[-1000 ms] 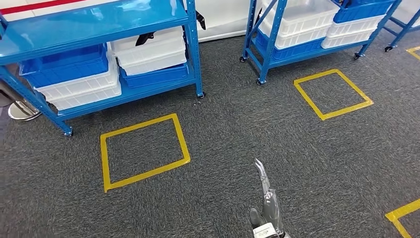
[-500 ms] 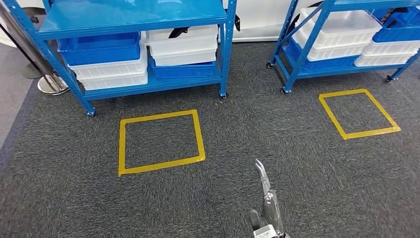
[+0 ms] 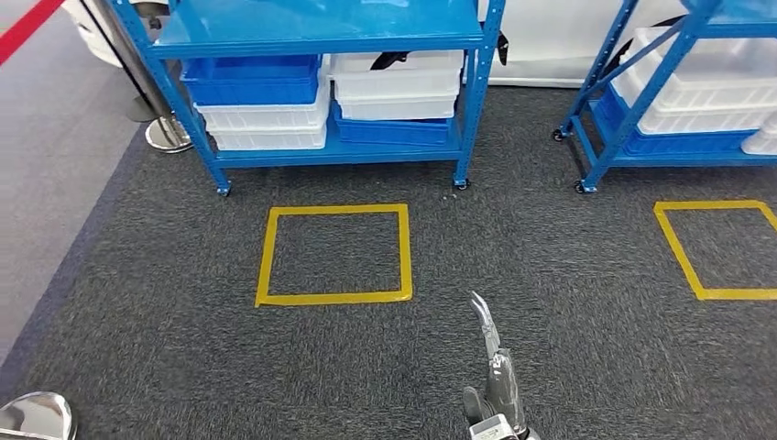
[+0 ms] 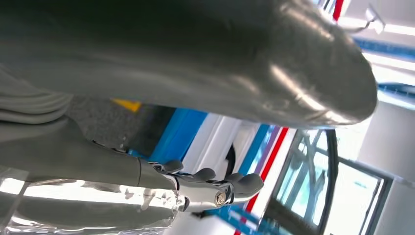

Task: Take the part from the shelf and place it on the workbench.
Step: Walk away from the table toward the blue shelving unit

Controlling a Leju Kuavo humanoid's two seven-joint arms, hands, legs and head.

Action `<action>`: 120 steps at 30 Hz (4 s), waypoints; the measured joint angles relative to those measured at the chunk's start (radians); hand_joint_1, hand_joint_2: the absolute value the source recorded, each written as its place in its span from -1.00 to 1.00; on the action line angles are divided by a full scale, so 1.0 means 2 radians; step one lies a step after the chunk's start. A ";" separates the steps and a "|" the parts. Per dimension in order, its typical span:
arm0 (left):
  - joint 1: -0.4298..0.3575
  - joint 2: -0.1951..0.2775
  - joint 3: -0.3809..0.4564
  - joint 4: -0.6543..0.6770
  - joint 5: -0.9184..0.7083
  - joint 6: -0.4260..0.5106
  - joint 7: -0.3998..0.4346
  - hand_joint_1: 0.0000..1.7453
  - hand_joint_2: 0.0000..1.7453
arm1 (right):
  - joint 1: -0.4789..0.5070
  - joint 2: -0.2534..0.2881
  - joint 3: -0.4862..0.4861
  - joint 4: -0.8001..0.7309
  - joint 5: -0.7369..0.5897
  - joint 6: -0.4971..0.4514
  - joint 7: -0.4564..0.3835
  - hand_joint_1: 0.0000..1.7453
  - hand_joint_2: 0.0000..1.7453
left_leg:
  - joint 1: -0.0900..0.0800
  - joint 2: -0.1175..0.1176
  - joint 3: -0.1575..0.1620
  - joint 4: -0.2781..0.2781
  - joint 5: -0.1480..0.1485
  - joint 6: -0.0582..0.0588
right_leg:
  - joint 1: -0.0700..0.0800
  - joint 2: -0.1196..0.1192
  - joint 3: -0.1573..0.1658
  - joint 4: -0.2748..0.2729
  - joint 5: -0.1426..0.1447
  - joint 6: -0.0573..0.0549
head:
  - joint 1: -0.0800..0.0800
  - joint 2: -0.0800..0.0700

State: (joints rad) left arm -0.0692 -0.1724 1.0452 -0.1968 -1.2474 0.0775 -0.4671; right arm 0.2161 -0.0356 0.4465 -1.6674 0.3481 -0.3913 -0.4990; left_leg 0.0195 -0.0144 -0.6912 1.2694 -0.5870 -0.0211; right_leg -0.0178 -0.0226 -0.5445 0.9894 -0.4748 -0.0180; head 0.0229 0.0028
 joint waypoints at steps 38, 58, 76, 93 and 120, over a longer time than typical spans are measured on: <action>0.000 -0.001 0.000 0.000 0.004 -0.019 -0.015 -1.00 -1.00 | 0.002 -0.001 0.002 0.000 0.001 0.000 0.003 -1.00 -1.00 | -0.006 0.027 0.060 -0.121 0.063 0.009 | 0.006 -0.033 0.010 0.010 -0.017 0.010 | -0.004 0.000; 0.000 -0.002 0.001 0.000 0.004 -0.020 -0.013 -1.00 -1.00 | 0.002 -0.001 0.001 0.001 0.000 -0.006 0.006 -1.00 -1.00 | -0.003 -0.003 0.006 -0.098 0.078 -0.001 | 0.002 0.011 0.031 -0.003 -0.024 -0.002 | -0.004 0.000; 0.000 -0.003 0.001 0.000 -0.008 -0.012 -0.009 -1.00 -1.00 | 0.005 0.000 0.000 0.002 -0.001 -0.008 0.007 -1.00 -1.00 | -0.012 0.006 0.107 -0.150 0.037 0.018 | 0.008 0.003 -0.035 0.003 0.032 0.000 | -0.003 0.000; -0.002 -0.007 0.000 0.000 0.004 0.001 0.020 -1.00 -1.00 | 0.007 0.001 0.000 0.003 -0.001 -0.010 0.007 -1.00 -1.00 | -0.014 0.006 0.101 -0.147 0.040 0.021 | 0.007 0.004 -0.040 0.001 0.040 0.011 | -0.004 0.000; -0.003 -0.007 0.003 0.000 -0.006 -0.007 0.070 -1.00 -1.00 | 0.011 0.005 -0.002 0.012 -0.007 -0.008 0.006 -1.00 -1.00 | -0.004 0.004 0.103 -0.069 0.021 0.001 | 0.001 0.011 -0.015 0.019 -0.008 -0.001 | -0.006 0.000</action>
State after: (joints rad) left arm -0.0761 -0.1869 1.0505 -0.1968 -1.2589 0.0634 -0.3271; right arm 0.2373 -0.0254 0.4432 -1.6427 0.3333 -0.4080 -0.4865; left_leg 0.0118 -0.0061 -0.4856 1.1318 -0.5446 -0.0193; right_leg -0.0150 -0.0010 -0.5742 1.0278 -0.4907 -0.0199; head 0.0114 0.0030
